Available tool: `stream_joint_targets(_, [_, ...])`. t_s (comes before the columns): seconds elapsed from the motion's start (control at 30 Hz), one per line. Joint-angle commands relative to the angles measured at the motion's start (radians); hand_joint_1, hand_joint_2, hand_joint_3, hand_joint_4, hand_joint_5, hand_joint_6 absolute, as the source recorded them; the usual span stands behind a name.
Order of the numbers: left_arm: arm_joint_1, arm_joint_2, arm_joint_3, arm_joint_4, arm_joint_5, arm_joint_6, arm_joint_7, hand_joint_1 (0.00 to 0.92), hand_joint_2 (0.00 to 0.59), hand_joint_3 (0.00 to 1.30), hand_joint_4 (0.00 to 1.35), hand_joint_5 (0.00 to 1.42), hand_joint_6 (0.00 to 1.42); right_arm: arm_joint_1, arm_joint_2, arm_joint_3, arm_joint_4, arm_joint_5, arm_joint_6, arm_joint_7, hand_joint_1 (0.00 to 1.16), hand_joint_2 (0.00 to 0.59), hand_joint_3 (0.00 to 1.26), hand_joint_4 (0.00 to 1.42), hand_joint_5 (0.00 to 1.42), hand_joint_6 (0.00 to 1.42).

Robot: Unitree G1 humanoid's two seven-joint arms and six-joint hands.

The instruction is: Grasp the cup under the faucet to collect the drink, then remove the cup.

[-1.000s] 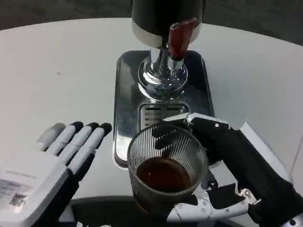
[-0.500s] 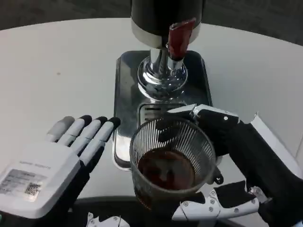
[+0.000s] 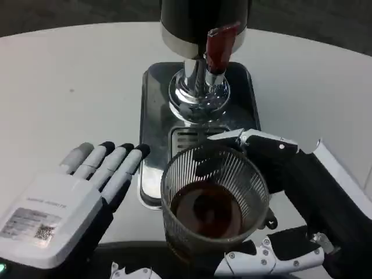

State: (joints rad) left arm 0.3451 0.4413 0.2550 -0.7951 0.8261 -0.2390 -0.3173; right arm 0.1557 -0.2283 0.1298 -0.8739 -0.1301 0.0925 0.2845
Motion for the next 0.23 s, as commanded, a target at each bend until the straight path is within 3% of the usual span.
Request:
stream_joint_targets(0.03, [0.022, 0.007, -0.009, -0.014, 0.007, 0.000, -0.020, 0.000, 0.025, 0.00, 0.00, 0.00, 0.00, 0.011, 0.002, 0.005, -0.036, 0.013, -0.013, -0.007, 1.11, 0.082, 0.77, 0.94, 1.04, 1.42])
stream_joint_targets(0.23, [0.025, 0.008, -0.010, -0.015, -0.001, -0.004, -0.025, 0.000, 0.022, 0.00, 0.00, 0.00, 0.00, 0.015, 0.004, 0.006, -0.033, 0.013, -0.011, -0.010, 1.10, 0.084, 0.77, 0.94, 1.04, 1.42])
